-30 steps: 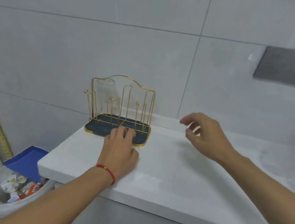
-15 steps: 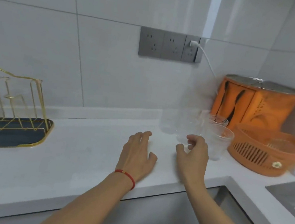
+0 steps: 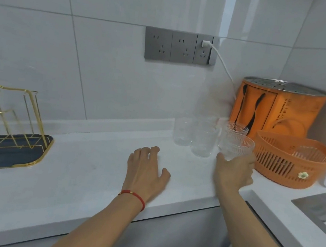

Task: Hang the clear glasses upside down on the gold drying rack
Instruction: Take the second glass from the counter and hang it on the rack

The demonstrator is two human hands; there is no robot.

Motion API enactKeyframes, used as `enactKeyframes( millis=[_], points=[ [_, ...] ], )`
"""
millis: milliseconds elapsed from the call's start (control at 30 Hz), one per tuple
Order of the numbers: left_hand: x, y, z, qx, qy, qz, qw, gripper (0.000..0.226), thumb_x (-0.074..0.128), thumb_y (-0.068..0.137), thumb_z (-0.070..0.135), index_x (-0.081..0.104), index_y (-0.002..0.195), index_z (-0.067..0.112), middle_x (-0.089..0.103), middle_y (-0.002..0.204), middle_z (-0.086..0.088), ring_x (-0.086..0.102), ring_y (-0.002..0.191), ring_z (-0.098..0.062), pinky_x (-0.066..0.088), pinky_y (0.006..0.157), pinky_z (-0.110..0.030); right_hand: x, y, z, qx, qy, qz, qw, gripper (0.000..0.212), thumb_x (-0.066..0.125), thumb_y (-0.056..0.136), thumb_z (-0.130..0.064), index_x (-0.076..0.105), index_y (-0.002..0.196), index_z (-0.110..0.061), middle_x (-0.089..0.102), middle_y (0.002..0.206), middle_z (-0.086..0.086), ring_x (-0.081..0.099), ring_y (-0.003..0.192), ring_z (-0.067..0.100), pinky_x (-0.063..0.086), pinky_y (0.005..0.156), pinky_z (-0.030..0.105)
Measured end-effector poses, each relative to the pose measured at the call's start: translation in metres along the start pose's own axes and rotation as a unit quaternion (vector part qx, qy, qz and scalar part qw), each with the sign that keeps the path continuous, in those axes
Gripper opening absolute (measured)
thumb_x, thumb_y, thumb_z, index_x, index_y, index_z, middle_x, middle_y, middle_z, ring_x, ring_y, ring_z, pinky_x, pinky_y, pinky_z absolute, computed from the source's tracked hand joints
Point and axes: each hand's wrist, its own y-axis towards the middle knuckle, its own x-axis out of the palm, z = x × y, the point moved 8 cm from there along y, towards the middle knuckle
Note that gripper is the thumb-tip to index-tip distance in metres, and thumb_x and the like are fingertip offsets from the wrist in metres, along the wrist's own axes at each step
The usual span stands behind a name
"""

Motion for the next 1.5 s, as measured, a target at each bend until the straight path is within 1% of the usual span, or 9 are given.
enactKeyframes(
  millis=[167, 367, 567, 667, 800, 1033, 1133, 1333, 1500],
  points=[
    [-0.007, -0.001, 0.005, 0.018, -0.053, 0.011, 0.998, 0.055, 0.057, 0.087, 0.035, 0.044, 0.137, 0.017, 0.053, 0.133, -0.002, 0.038, 0.129, -0.022, 0.03, 0.111, -0.037, -0.011, -0.012, -0.004, -0.04, 0.085, 0.003, 0.996, 0.089, 0.084, 0.074, -0.029, 0.036, 0.144, -0.003, 0.048, 0.142, 0.018, 0.045, 0.13, 0.04, 0.038, 0.11, 0.054],
    [-0.022, -0.009, 0.006, -0.04, -0.287, -0.006, 0.957, 0.072, 0.073, 0.074, 0.058, 0.04, 0.135, 0.04, 0.049, 0.131, 0.014, 0.048, 0.12, -0.004, 0.041, 0.099, -0.025, 0.001, -0.067, -0.039, -0.171, 0.146, -0.144, 0.964, 0.091, 0.085, 0.072, -0.04, 0.037, 0.147, -0.021, 0.046, 0.141, -0.002, 0.045, 0.129, 0.017, 0.035, 0.102, 0.025],
    [-0.074, -0.015, -0.012, -0.117, -0.41, 0.046, 0.903, 0.077, 0.08, 0.057, 0.063, 0.053, 0.126, 0.041, 0.064, 0.113, 0.014, 0.064, 0.092, 0.005, 0.056, 0.074, -0.018, 0.032, -0.15, -0.101, -0.34, 0.134, -0.361, 0.858, 0.086, 0.088, 0.066, -0.051, 0.044, 0.14, -0.046, 0.047, 0.133, -0.019, 0.049, 0.126, 0.002, 0.045, 0.1, 0.015],
    [-0.109, -0.027, -0.05, -0.177, -0.487, 0.091, 0.851, 0.06, 0.082, 0.065, 0.046, 0.063, 0.119, 0.03, 0.068, 0.116, 0.004, 0.07, 0.093, -0.003, 0.063, 0.075, -0.033, 0.053, -0.176, -0.115, -0.208, 0.197, -0.524, 0.802, 0.084, 0.074, 0.073, -0.072, 0.038, 0.147, -0.051, 0.047, 0.145, -0.016, 0.057, 0.127, 0.001, 0.051, 0.103, 0.023],
    [-0.143, -0.047, -0.09, -0.177, -0.536, 0.048, 0.824, 0.061, 0.076, 0.079, 0.04, 0.058, 0.133, 0.017, 0.066, 0.128, -0.015, 0.069, 0.11, -0.03, 0.058, 0.092, -0.054, 0.083, -0.23, -0.138, -0.012, 0.289, -0.671, 0.683, 0.053, 0.053, 0.1, -0.057, 0.059, 0.136, -0.019, 0.073, 0.124, 0.02, 0.076, 0.097, 0.038, 0.061, 0.092, 0.051],
    [-0.22, -0.09, -0.222, -0.231, -0.112, 0.163, 0.953, 0.021, 0.057, 0.09, 0.043, 0.073, 0.097, 0.03, 0.071, 0.107, 0.008, 0.061, 0.108, -0.018, 0.05, 0.086, -0.034, 0.094, -0.223, -0.234, -0.125, 0.313, -0.527, 0.78, 0.042, 0.068, 0.08, -0.051, 0.061, 0.12, -0.039, 0.071, 0.122, 0.007, 0.076, 0.091, 0.022, 0.066, 0.084, 0.042],
    [-0.217, -0.096, -0.263, -0.25, 0.084, 0.112, 0.958, 0.032, 0.06, 0.09, 0.041, 0.068, 0.116, 0.024, 0.062, 0.125, -0.002, 0.046, 0.126, -0.025, 0.043, 0.103, -0.043, 0.111, -0.223, -0.294, -0.186, 0.297, -0.51, 0.786, 0.053, 0.07, 0.078, -0.054, 0.058, 0.128, -0.043, 0.068, 0.117, 0.004, 0.073, 0.088, 0.019, 0.064, 0.09, 0.046],
    [-0.196, -0.094, -0.27, -0.247, 0.173, 0.056, 0.952, 0.054, 0.039, 0.089, 0.056, 0.052, 0.132, 0.025, 0.047, 0.137, -0.007, 0.035, 0.131, -0.027, 0.033, 0.112, -0.045, 0.173, -0.26, -0.394, -0.279, 0.228, -0.499, 0.788, 0.072, 0.074, 0.075, -0.052, 0.048, 0.14, -0.04, 0.058, 0.136, 0.005, 0.063, 0.12, 0.028, 0.055, 0.102, 0.051],
    [-0.196, -0.095, -0.276, -0.269, 0.151, 0.053, 0.95, 0.056, 0.044, 0.09, 0.054, 0.048, 0.135, 0.02, 0.045, 0.139, -0.008, 0.035, 0.132, -0.026, 0.04, 0.11, -0.04, 0.226, -0.298, -0.44, -0.292, 0.157, -0.54, 0.774, 0.082, 0.082, 0.073, -0.044, 0.045, 0.141, -0.018, 0.056, 0.135, 0.009, 0.068, 0.11, 0.029, 0.059, 0.098, 0.047]
  ],
)
